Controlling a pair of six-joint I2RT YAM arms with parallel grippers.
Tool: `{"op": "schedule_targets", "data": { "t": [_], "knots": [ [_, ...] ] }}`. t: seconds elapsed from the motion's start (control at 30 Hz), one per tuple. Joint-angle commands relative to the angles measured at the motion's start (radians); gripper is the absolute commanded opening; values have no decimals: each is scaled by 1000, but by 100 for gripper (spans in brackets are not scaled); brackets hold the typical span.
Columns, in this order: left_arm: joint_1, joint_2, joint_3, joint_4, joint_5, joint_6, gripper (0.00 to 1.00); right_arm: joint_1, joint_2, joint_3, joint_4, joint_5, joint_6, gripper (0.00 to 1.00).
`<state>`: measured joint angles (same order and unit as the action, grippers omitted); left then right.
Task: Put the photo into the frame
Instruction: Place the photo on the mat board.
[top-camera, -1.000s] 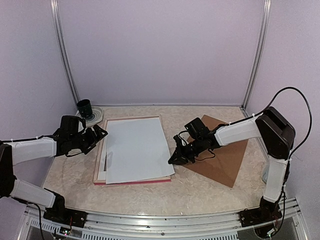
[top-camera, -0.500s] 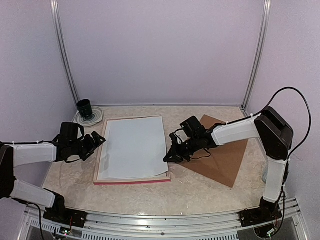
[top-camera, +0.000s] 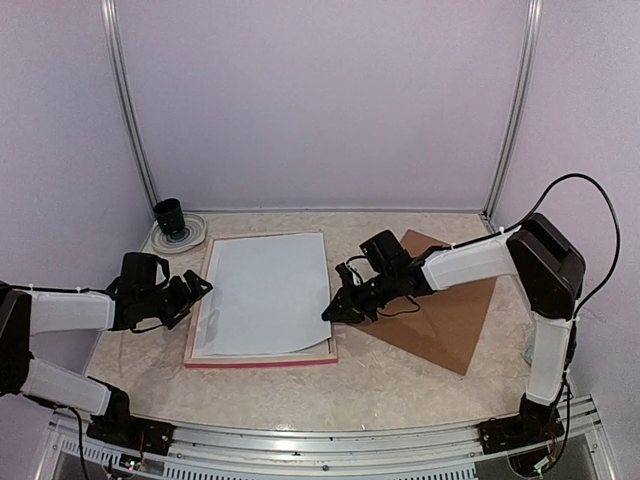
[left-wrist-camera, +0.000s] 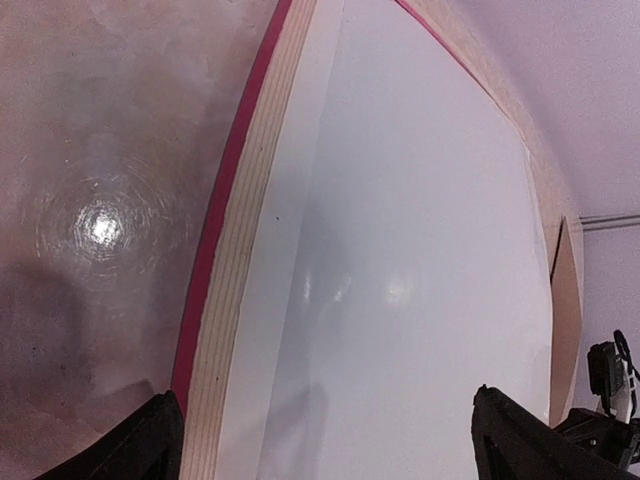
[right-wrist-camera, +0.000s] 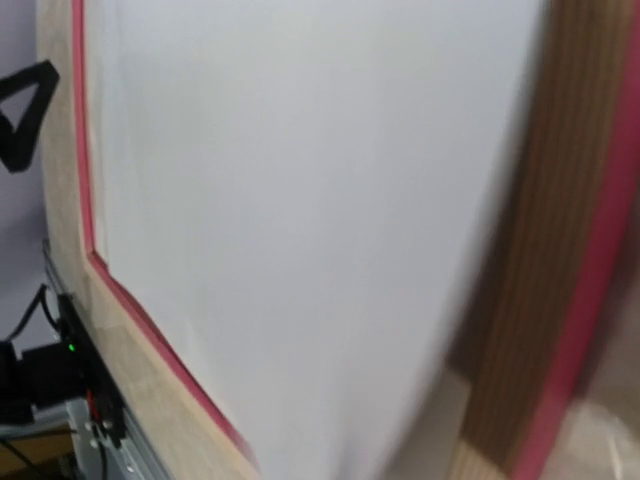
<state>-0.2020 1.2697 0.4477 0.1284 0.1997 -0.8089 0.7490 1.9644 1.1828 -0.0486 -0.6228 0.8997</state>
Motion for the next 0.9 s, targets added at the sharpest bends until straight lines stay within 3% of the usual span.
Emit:
{"op": "schedule_targets", "data": {
  "t": [0.0, 0.07, 0.4, 0.87],
  "knots": [
    [8, 11, -16, 43, 16, -8, 99, -18, -21, -14, 90, -46, 9, 19],
    [7, 13, -17, 45, 16, -8, 99, -23, -12, -12, 111, -55, 8, 27],
    [8, 26, -37, 69, 26, -11, 99, -46, 53, 52, 116, -34, -9, 42],
    [7, 41, -83, 170, 43, 8, 99, -107, 187, 200, 123, -48, -27, 44]
  ]
}}
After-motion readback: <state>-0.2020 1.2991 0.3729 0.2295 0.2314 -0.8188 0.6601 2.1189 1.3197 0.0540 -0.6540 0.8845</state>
